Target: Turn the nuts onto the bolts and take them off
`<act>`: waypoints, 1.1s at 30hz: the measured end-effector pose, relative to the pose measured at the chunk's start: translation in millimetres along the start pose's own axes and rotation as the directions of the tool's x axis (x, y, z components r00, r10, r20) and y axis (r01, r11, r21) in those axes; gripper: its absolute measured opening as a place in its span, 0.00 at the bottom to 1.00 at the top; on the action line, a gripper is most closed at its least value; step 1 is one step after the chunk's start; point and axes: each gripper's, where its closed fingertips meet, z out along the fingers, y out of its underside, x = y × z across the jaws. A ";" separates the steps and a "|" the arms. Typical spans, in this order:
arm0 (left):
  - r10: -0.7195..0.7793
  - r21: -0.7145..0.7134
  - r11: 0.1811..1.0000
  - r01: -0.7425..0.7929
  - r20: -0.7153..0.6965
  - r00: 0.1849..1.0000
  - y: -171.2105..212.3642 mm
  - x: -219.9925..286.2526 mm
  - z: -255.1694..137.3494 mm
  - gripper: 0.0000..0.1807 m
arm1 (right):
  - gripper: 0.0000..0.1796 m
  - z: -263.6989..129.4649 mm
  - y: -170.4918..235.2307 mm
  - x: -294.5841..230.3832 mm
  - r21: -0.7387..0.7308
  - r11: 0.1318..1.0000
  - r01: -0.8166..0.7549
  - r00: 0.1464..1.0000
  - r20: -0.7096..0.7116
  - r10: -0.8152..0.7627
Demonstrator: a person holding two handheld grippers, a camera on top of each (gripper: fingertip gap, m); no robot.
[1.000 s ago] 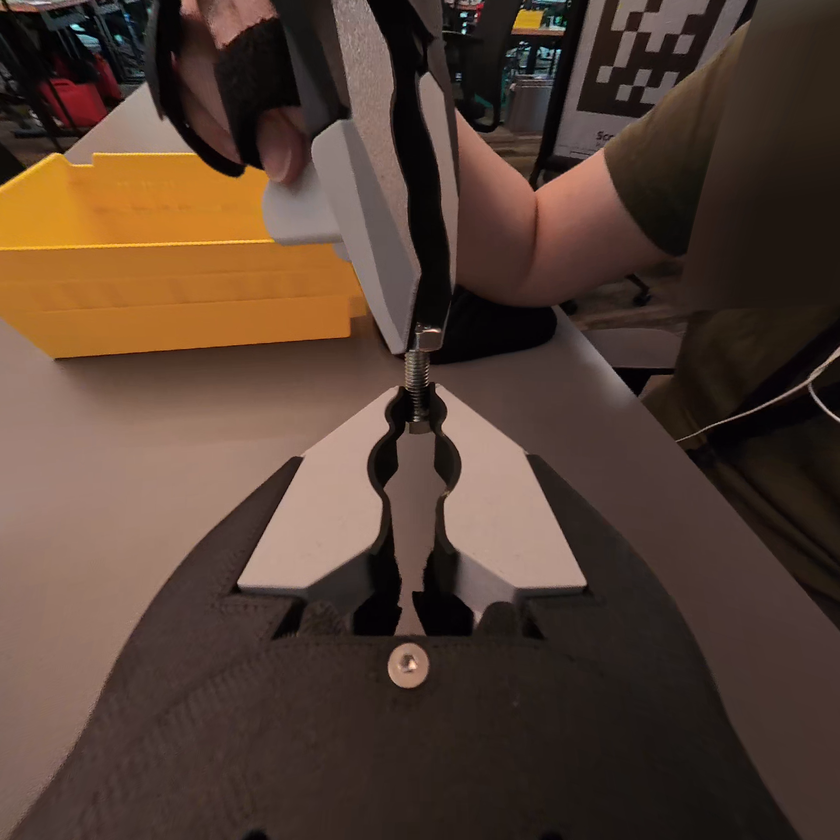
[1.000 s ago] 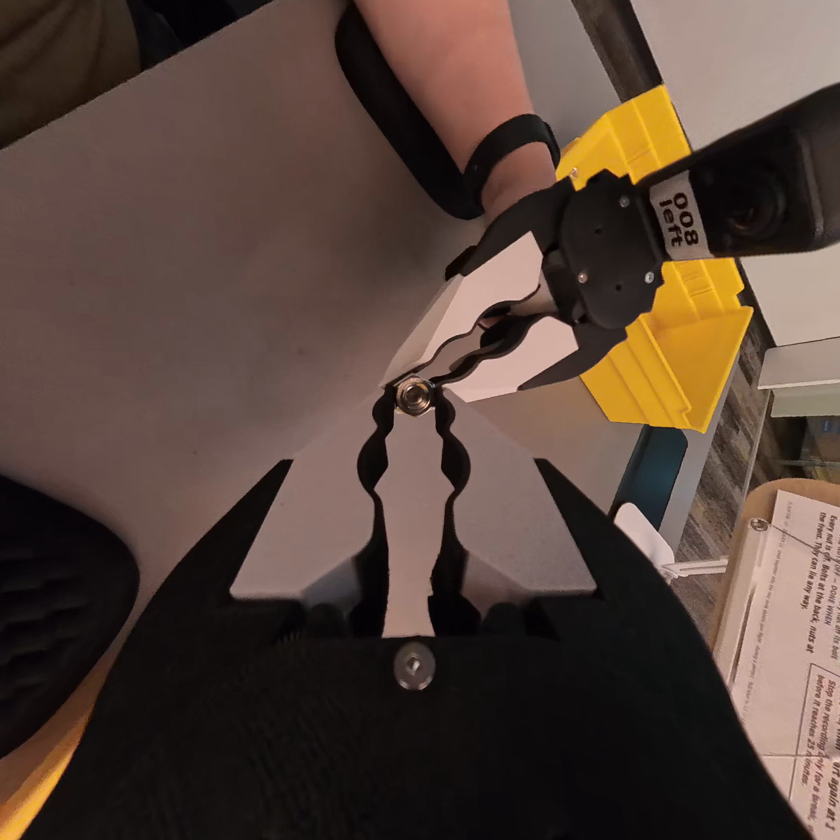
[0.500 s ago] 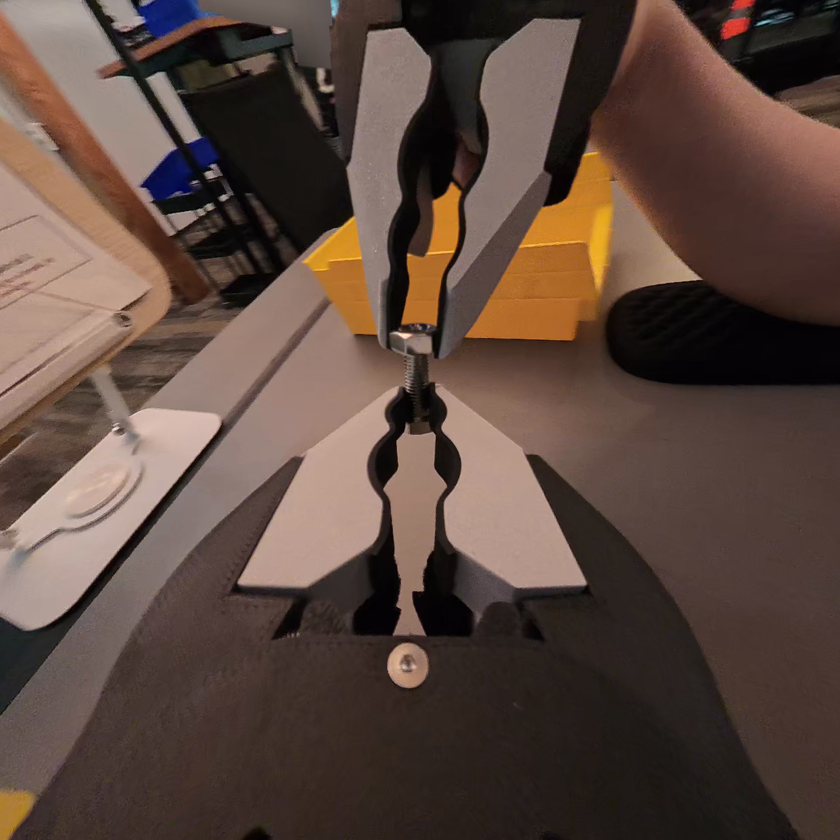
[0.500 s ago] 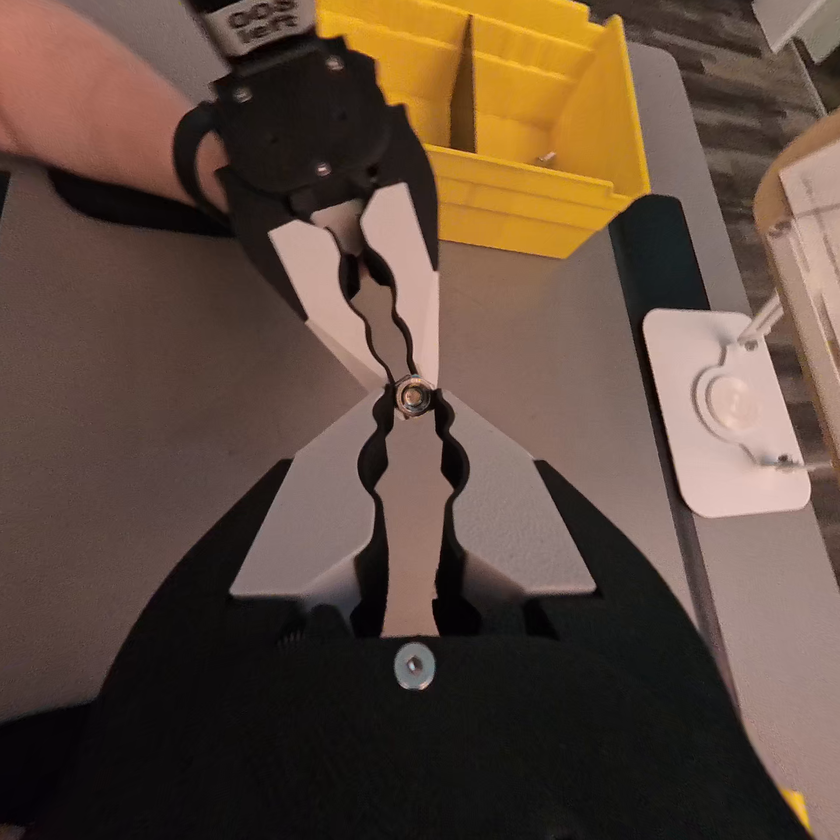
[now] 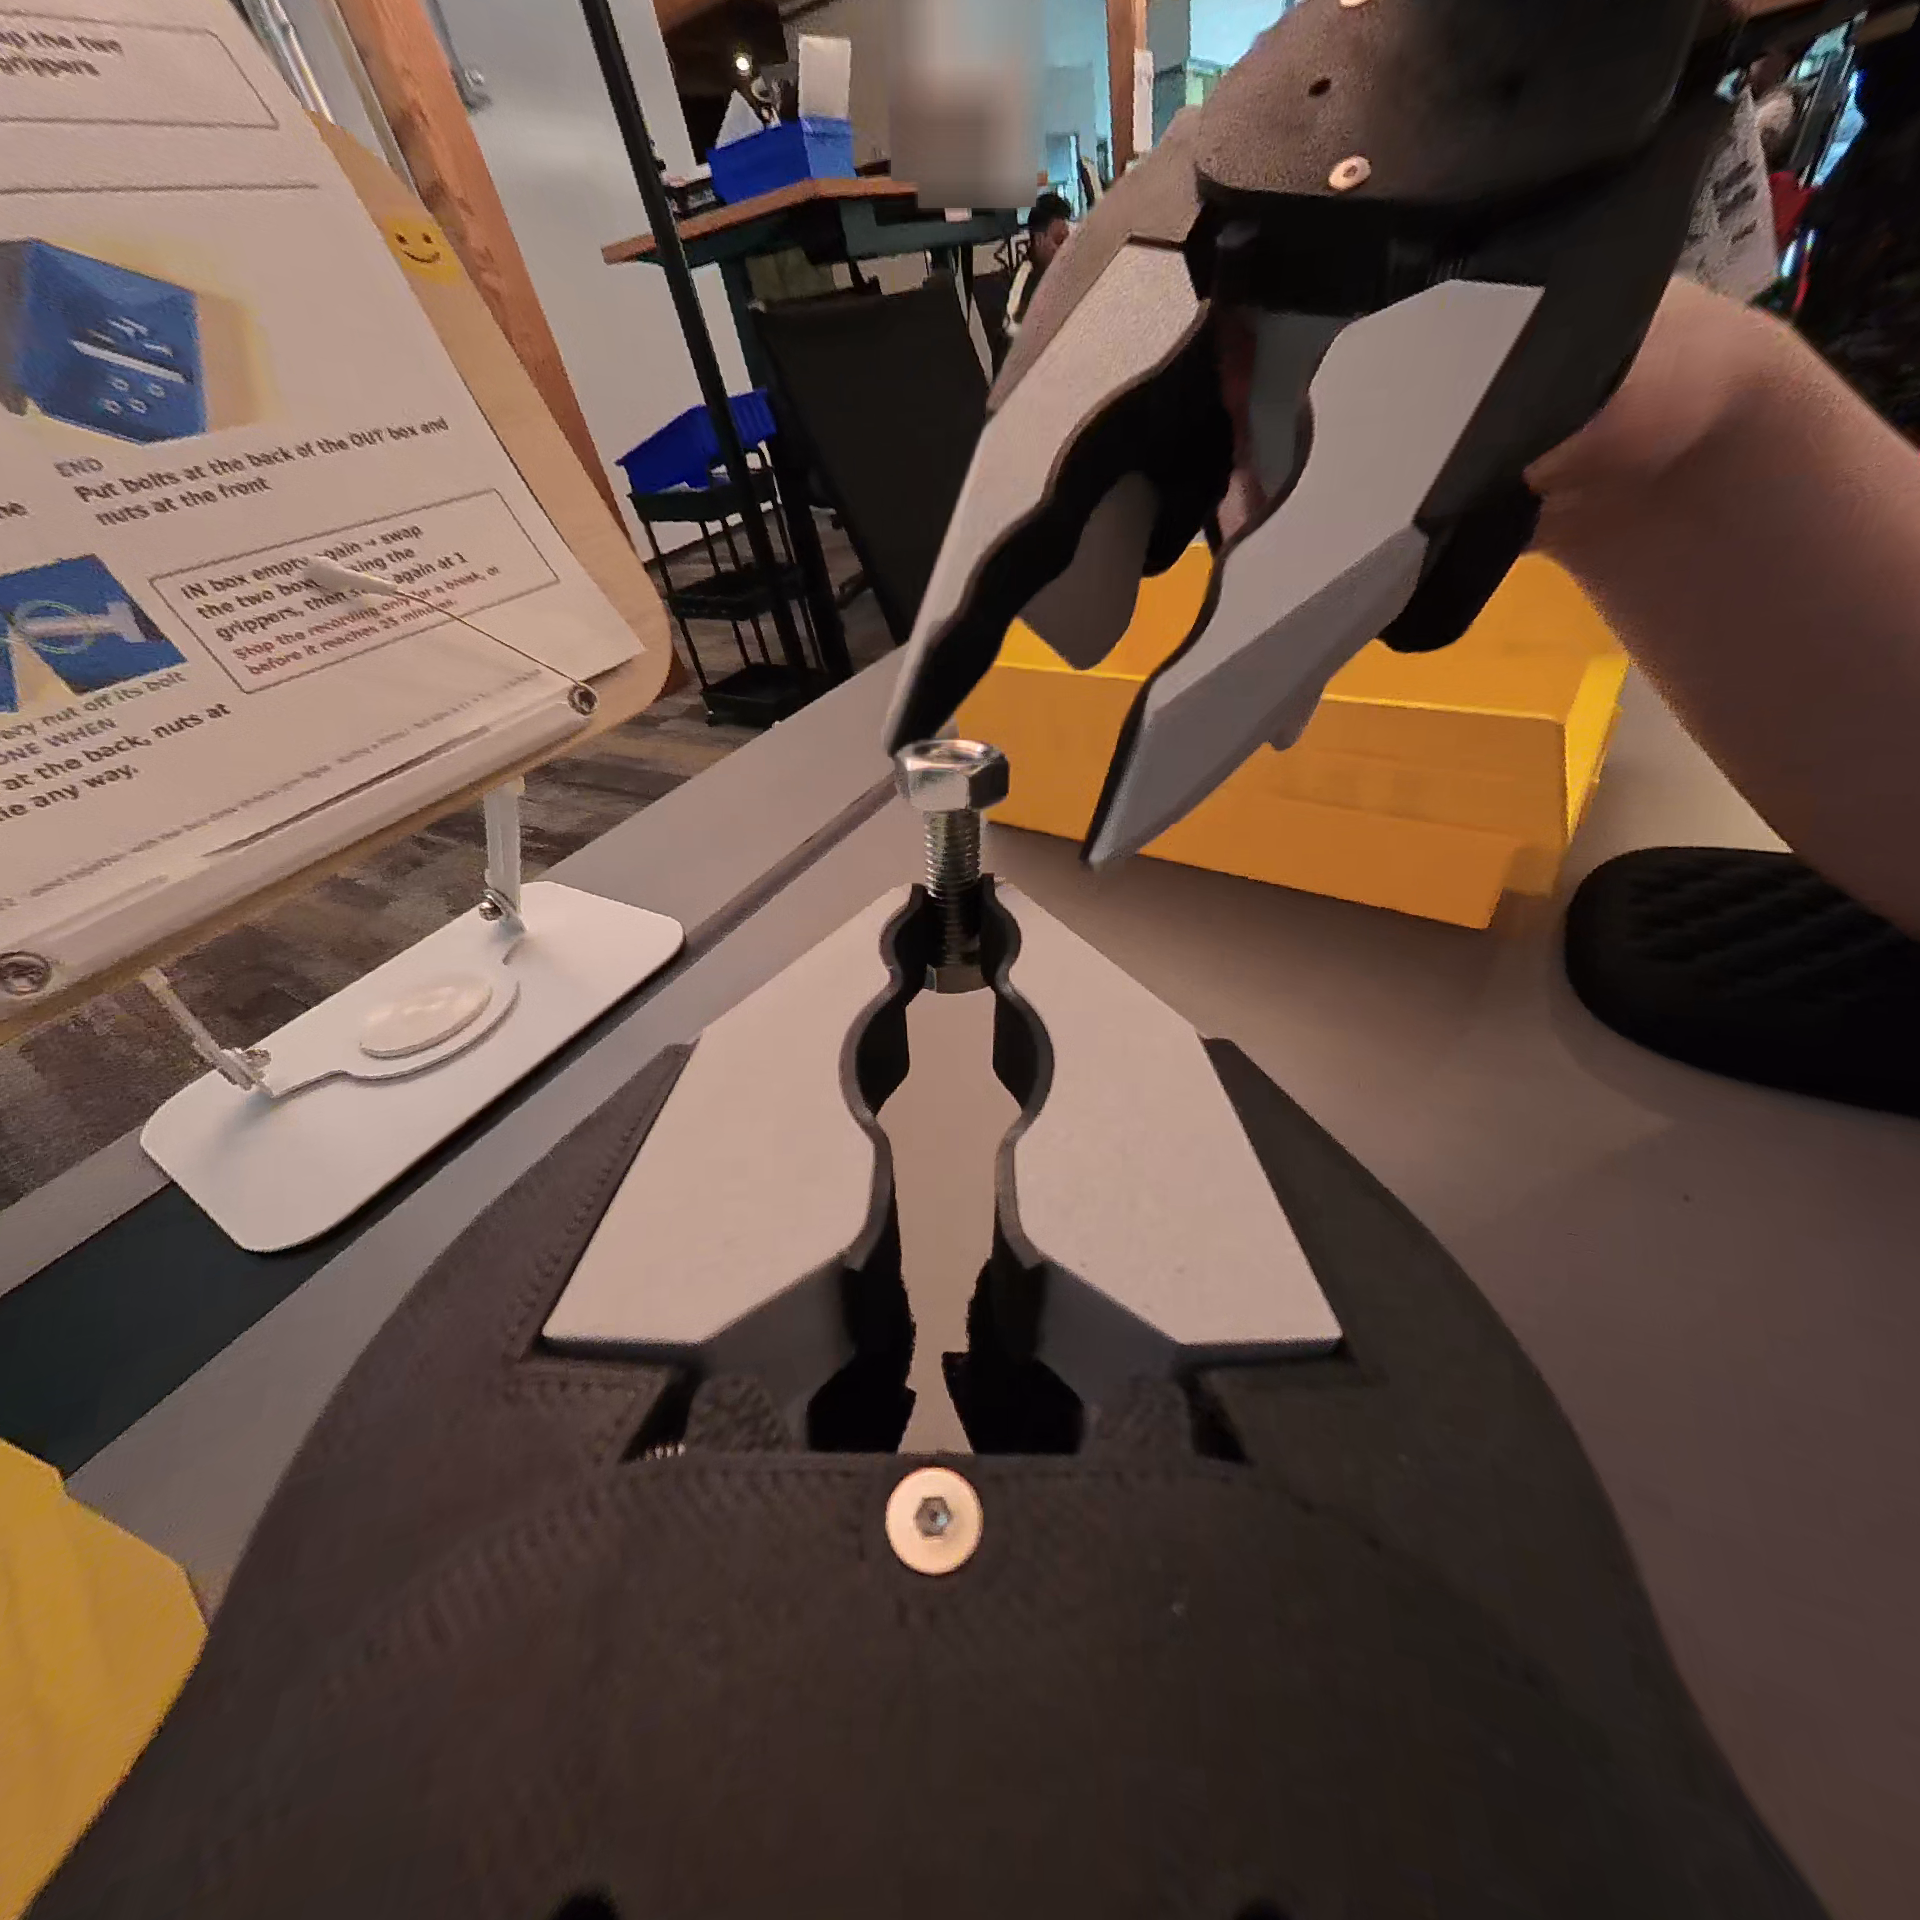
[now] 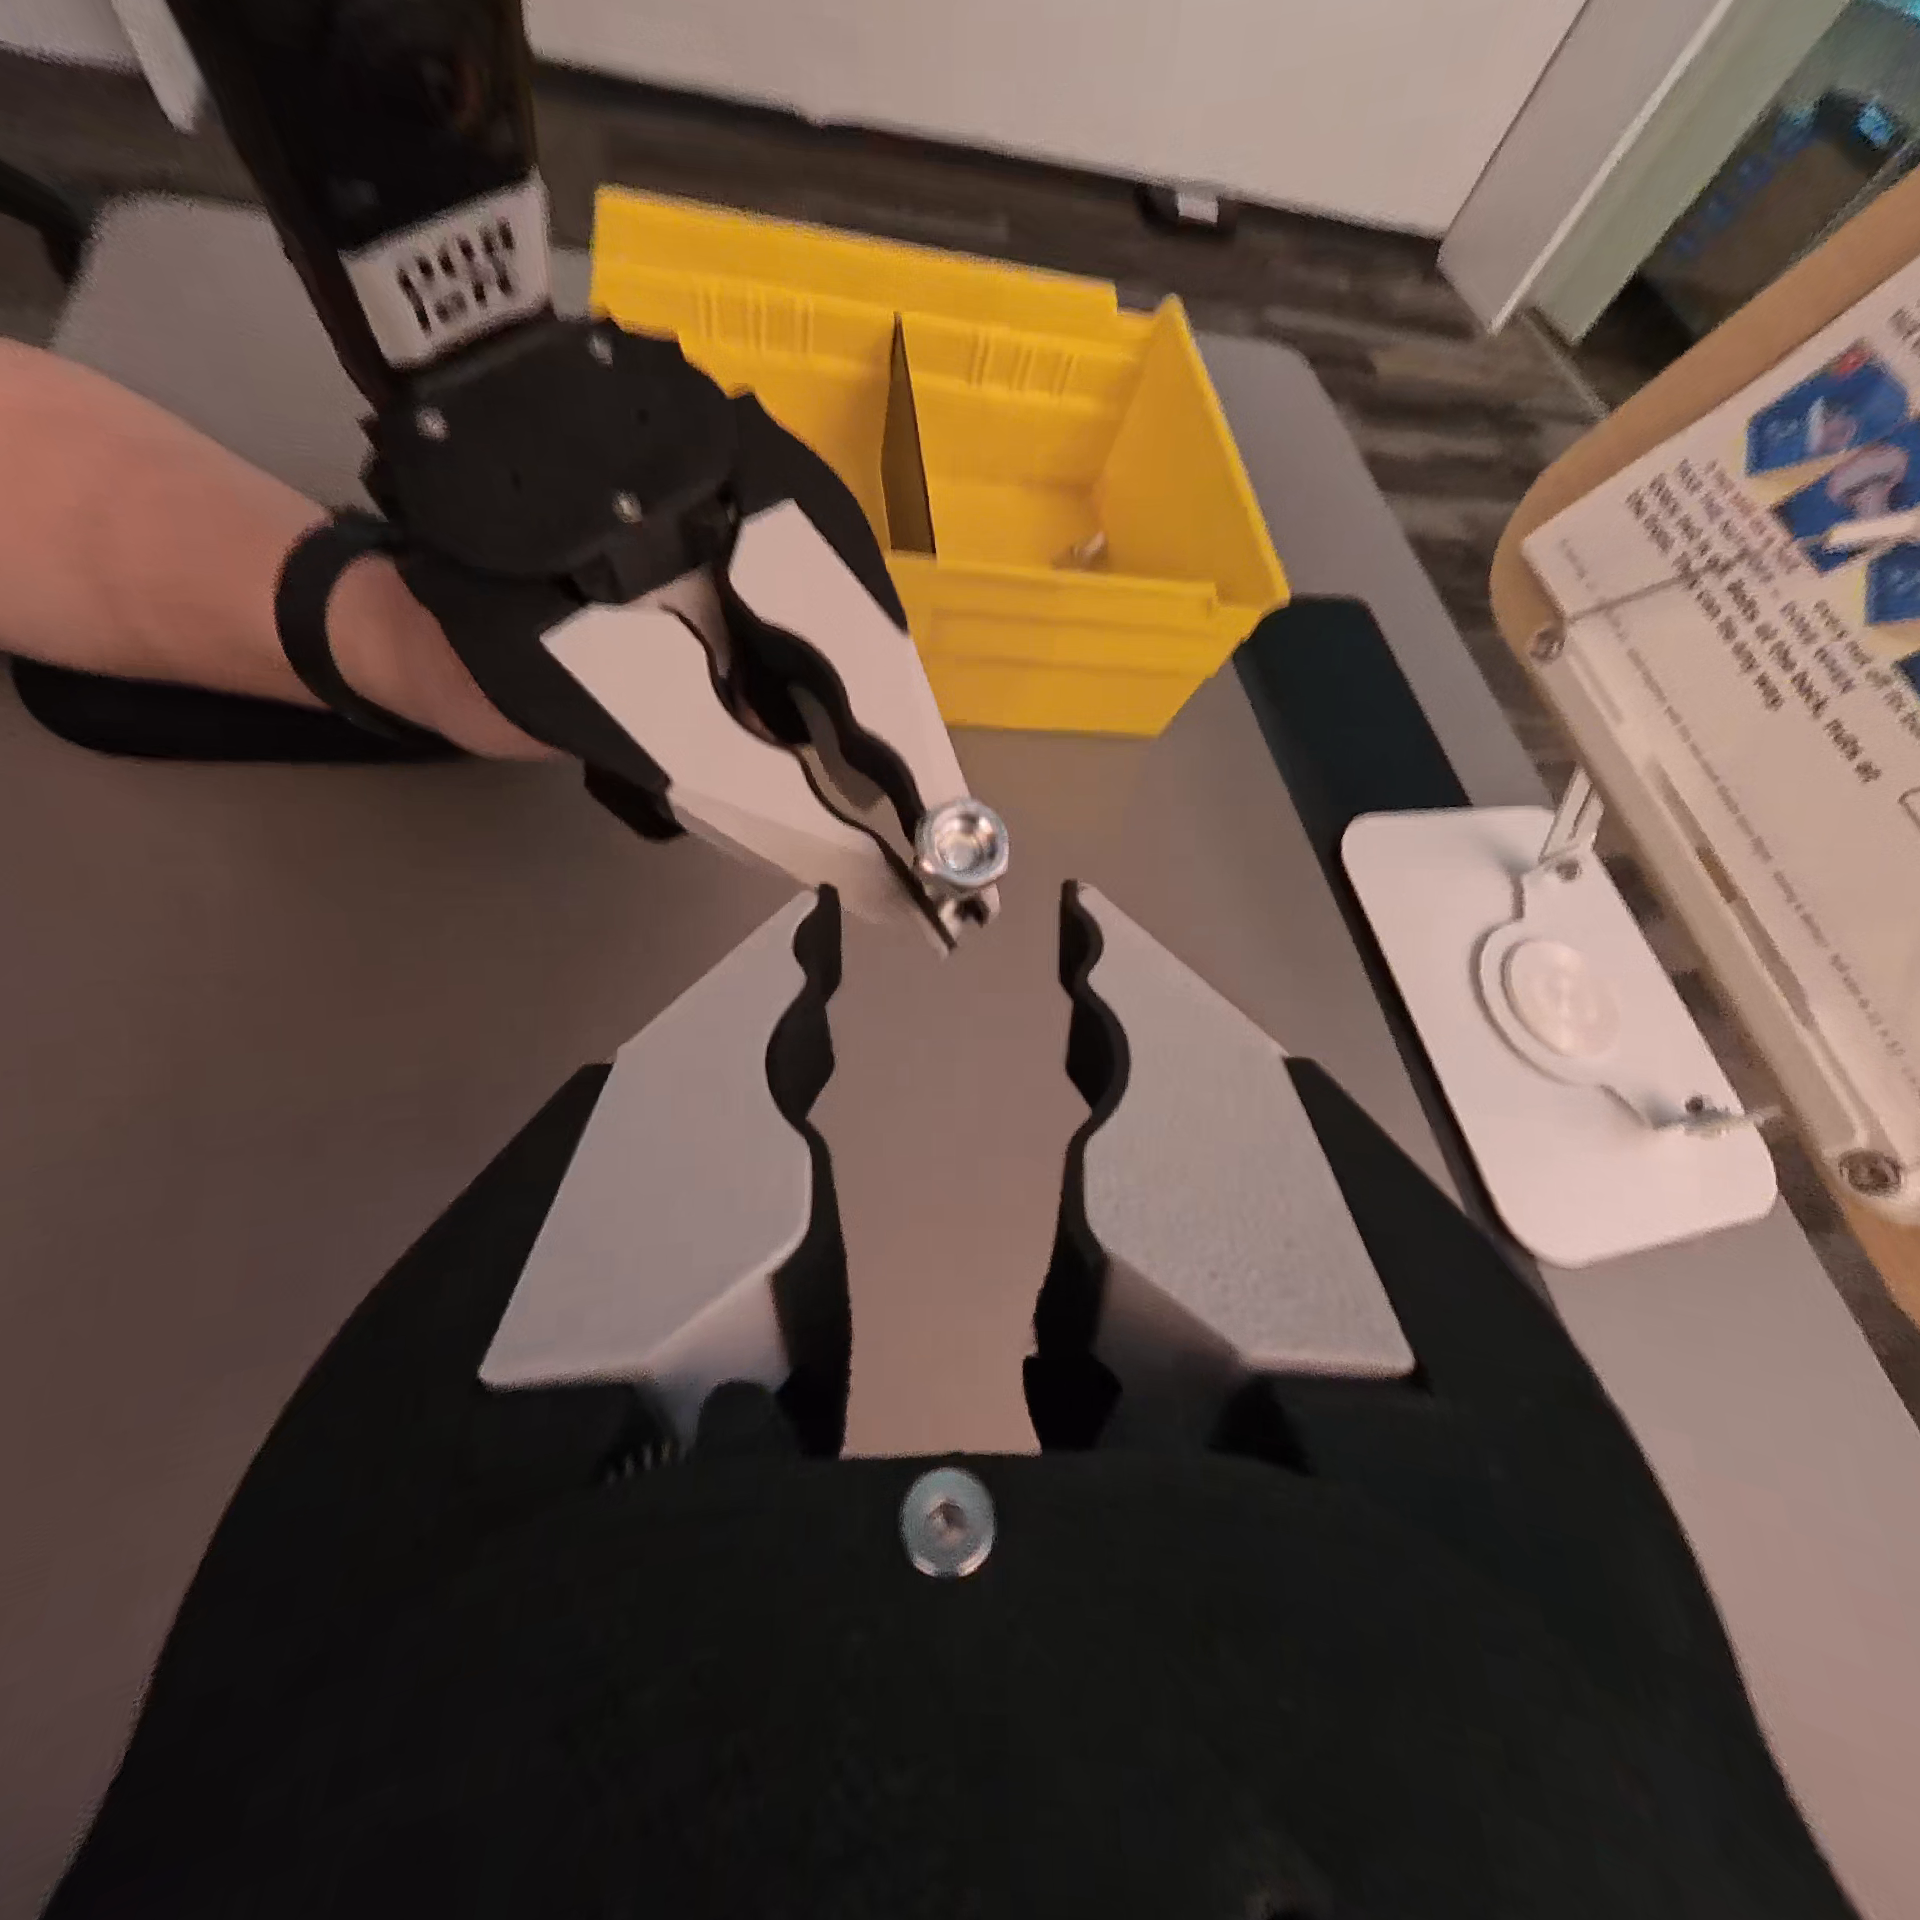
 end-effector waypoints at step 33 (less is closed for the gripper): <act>-0.020 0.106 0.994 0.014 0.060 0.998 -35.5 -4.2 -11.7 0.04 | 0.26 -22.1 -33.9 -28.1 0.126 0.990 0.064 0.993 0.093 -0.076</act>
